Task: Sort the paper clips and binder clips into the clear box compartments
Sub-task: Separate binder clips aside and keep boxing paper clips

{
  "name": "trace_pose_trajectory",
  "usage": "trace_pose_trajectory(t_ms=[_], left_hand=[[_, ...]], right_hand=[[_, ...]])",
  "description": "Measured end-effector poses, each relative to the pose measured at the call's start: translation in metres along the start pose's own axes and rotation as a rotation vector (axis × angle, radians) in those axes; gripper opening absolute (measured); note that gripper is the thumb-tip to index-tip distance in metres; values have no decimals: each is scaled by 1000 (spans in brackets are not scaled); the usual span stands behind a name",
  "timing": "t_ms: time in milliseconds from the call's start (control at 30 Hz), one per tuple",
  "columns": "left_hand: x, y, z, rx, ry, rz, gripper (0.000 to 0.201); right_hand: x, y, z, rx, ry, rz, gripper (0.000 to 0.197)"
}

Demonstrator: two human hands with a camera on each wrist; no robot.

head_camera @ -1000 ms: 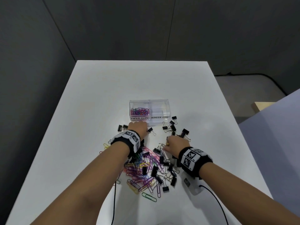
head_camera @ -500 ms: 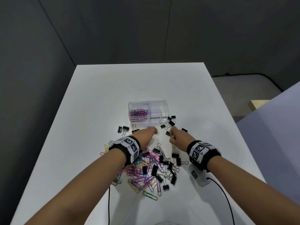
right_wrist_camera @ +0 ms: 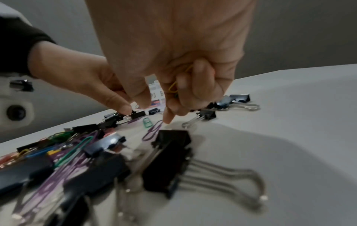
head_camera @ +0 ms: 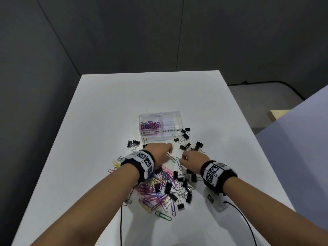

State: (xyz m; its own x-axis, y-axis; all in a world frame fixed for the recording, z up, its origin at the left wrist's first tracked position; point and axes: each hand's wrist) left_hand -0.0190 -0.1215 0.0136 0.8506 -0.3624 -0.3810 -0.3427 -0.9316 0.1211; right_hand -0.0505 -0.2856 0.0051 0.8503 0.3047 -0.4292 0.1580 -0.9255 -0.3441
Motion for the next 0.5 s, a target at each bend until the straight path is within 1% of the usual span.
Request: trace_pose_trajectory(t_ms=[67,133,233,300,367,500], left_hand=[[-3,2,5,73,-44,48,34],[-3,5,13,117,-48,56,38],[2,9,19,113,-11,22,30],[5,11,18,125,-15,6,24],[6,12,17,158,-29,13,23],[2,10,14,211,-61,70,27]], right_hand=[[4,-7,6,-58,18,-7,35],[8,-11,9,-107,22,-3,35],[11,-13,8,-102,22,24,29],[12,-12,7,-72,11,41,24],[12,-11,6,-59,-9,46,24],[10,-10,4,-56,-49,38,23]])
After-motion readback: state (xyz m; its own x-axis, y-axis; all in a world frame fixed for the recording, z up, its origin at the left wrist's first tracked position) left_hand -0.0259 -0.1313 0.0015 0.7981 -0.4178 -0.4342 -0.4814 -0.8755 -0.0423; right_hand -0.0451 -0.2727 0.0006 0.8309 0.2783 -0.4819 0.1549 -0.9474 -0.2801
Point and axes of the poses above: each hand's wrist, its own x-axis towards the middle knuckle, its own z-axis out of the palm, y = z × x, and after that the axes turned 10 degrees about -z, right-handed
